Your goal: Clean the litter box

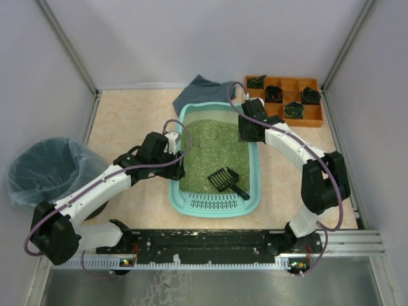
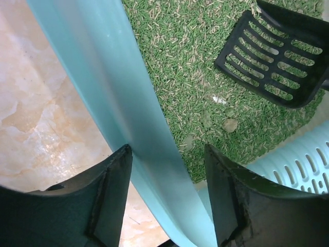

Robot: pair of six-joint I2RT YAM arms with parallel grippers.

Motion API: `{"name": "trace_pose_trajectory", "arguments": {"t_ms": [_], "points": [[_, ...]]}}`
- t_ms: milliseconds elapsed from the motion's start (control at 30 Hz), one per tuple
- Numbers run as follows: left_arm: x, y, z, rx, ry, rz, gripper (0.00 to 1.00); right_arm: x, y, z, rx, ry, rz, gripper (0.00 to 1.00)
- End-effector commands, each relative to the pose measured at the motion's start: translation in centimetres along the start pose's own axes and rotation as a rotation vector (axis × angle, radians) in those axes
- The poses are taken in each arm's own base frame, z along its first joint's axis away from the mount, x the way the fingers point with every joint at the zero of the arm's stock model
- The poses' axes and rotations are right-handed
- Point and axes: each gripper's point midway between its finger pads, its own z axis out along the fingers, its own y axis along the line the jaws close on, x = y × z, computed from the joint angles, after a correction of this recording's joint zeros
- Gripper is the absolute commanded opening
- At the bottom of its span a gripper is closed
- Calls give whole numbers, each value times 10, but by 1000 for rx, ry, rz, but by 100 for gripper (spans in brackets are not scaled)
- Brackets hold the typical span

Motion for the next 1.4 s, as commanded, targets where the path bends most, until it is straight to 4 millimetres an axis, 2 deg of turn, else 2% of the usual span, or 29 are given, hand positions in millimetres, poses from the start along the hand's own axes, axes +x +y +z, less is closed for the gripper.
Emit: {"name": "trace_pose_trajectory", "arguments": {"t_ms": [0,100,267,467,600,700,800,967,1067,1133,1367], "points": [[-11,2,-8,-50,-26,-9,69,-27,37,-1,-152,-83,26,55],[-26,23,-24,-184,-81,-33,83,-34,21,-25,-107,-140,48,66],[-57,38,-61,-298,-213,-33,100,-35,-1,-65,-68,-216,67,77],[-100,50,-136,-429,-370,-44,100,-30,-14,-122,-113,-316,79,80],[-122,65,-196,-559,-456,-63,100,-15,-22,-151,-144,-346,109,80],[-129,81,-235,-696,-488,-88,100,0,-27,-167,-169,-352,141,80],[-126,95,-259,-806,-486,-117,100,17,-30,-176,-191,-335,161,80],[-119,126,-271,-935,-455,-187,100,40,-33,-185,-219,-304,185,79],[-107,162,-266,-994,-395,-235,100,46,-28,-189,-258,-287,190,78],[-104,169,-261,-992,-392,-280,100,47,-25,-193,-276,-280,192,78],[-81,215,-247,-1096,-346,-423,100,47,-20,-204,-313,-268,189,77]]}}
